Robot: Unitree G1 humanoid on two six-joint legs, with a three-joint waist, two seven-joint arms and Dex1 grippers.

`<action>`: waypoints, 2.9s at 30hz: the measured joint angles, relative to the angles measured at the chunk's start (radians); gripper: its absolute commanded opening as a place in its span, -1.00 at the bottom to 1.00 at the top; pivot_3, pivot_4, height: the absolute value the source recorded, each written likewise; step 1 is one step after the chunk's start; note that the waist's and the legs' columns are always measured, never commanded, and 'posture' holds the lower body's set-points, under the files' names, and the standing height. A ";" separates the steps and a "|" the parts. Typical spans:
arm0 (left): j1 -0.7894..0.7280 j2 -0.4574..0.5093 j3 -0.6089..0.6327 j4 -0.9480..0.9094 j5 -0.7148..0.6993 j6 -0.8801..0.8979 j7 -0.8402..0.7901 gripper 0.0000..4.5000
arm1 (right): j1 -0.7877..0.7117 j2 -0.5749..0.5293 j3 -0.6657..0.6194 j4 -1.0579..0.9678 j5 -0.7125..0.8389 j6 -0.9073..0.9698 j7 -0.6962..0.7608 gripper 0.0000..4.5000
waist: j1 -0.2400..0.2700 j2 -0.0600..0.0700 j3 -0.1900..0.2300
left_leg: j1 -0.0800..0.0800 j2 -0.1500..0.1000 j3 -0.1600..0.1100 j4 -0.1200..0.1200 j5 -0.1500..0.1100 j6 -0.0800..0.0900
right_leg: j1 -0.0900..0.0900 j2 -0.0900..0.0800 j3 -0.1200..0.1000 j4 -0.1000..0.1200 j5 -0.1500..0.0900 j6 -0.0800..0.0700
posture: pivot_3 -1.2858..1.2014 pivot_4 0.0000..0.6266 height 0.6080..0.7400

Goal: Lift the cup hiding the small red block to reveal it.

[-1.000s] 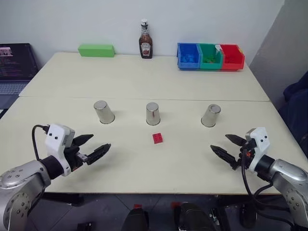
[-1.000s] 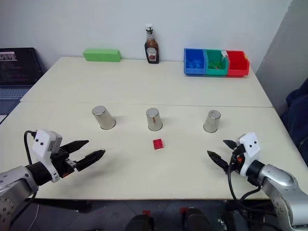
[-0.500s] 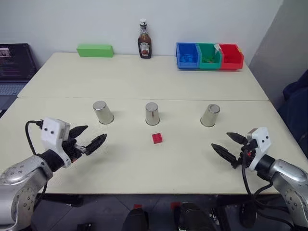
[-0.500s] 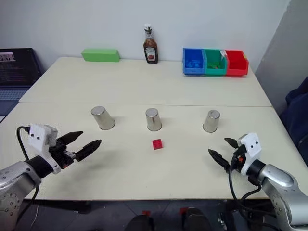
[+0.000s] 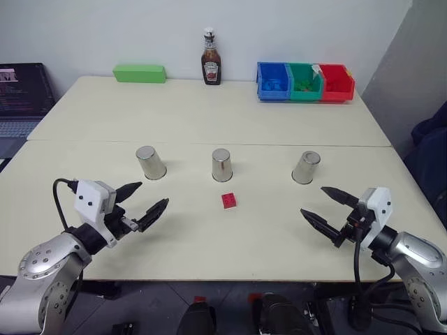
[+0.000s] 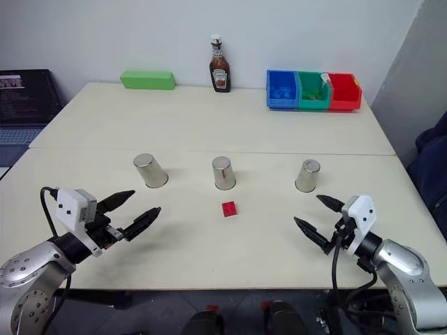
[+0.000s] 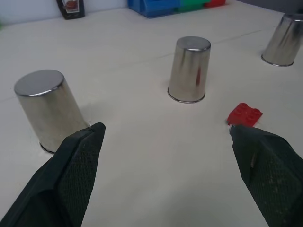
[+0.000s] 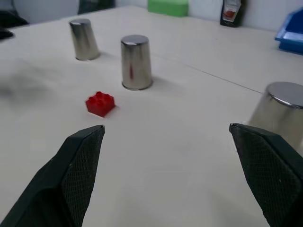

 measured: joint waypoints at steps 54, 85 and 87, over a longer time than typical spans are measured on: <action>0.027 -0.036 -0.034 0.075 0.016 -0.111 -0.045 1.00 | -0.003 -0.006 0.069 -0.014 0.008 -0.001 -0.091 0.99 | 0.000 0.000 0.000 | 0.001 0.000 0.000 0.000 0.000 0.000 | 0.000 0.000 0.000 0.001 0.000 0.000 | 0.03 -0.52 1.00; 0.006 -0.036 -0.061 0.103 0.017 -0.106 -0.056 1.00 | -0.014 -0.008 0.072 -0.014 0.005 0.000 -0.093 0.99 | 0.000 0.000 0.000 | 0.001 0.000 0.000 0.000 0.000 0.000 | 0.000 0.000 0.000 0.001 0.000 0.000 | 0.03 -0.52 1.00; 0.005 -0.035 -0.061 0.103 0.016 -0.099 -0.056 1.00 | -0.009 -0.011 0.072 -0.014 0.003 0.000 -0.093 0.99 | 0.000 0.000 0.000 | 0.001 0.000 0.000 0.000 0.000 0.000 | 0.000 0.000 0.000 0.001 0.000 0.000 | 0.03 -0.52 1.00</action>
